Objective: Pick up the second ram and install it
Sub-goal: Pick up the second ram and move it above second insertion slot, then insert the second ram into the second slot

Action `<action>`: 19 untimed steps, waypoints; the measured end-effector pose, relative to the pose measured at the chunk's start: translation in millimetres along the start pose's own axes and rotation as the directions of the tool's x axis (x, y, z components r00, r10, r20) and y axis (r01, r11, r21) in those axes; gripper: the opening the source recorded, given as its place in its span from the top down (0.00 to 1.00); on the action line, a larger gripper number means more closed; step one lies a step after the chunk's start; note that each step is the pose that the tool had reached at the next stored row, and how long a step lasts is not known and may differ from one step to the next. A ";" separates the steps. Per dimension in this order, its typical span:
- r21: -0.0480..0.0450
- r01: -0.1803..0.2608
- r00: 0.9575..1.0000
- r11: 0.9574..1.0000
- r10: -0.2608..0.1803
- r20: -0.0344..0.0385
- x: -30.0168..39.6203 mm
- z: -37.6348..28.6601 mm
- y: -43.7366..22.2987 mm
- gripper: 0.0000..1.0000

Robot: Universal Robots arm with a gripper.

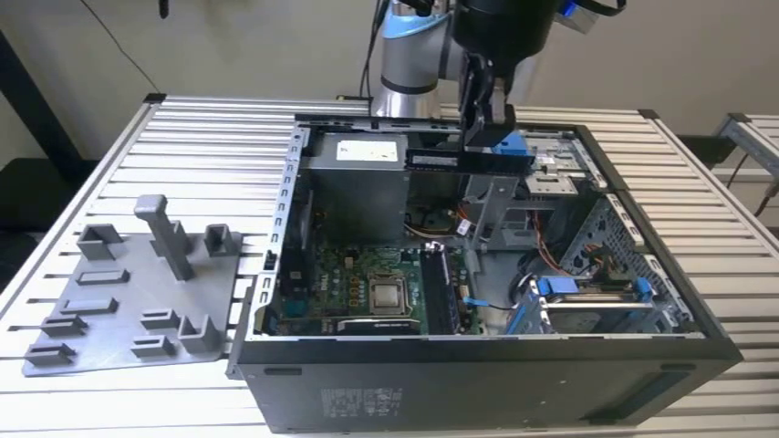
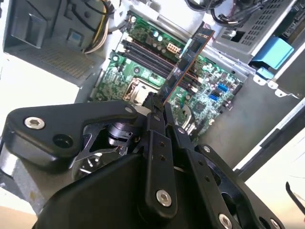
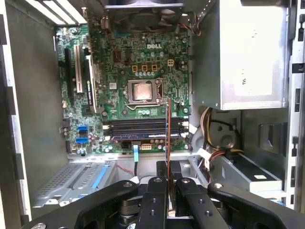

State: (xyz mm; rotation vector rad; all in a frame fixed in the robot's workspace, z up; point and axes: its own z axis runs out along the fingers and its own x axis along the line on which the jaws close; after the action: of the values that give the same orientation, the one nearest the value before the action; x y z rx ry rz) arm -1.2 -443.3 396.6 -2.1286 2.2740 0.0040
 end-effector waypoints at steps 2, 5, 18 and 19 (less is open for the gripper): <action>0.000 0.000 1.000 1.000 0.000 0.000 -3.2 0.1 0.2 0.86; 0.000 0.000 1.000 1.000 0.000 0.002 -3.8 0.0 0.2 0.86; -0.002 -0.001 0.999 1.000 0.001 0.037 -4.2 0.1 0.3 0.86; -0.002 -0.001 0.999 1.000 0.001 0.037 -4.2 0.1 0.3 0.86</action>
State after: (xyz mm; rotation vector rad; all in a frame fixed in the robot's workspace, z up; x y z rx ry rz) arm -1.2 -439.1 396.6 -2.1107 2.2560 0.0453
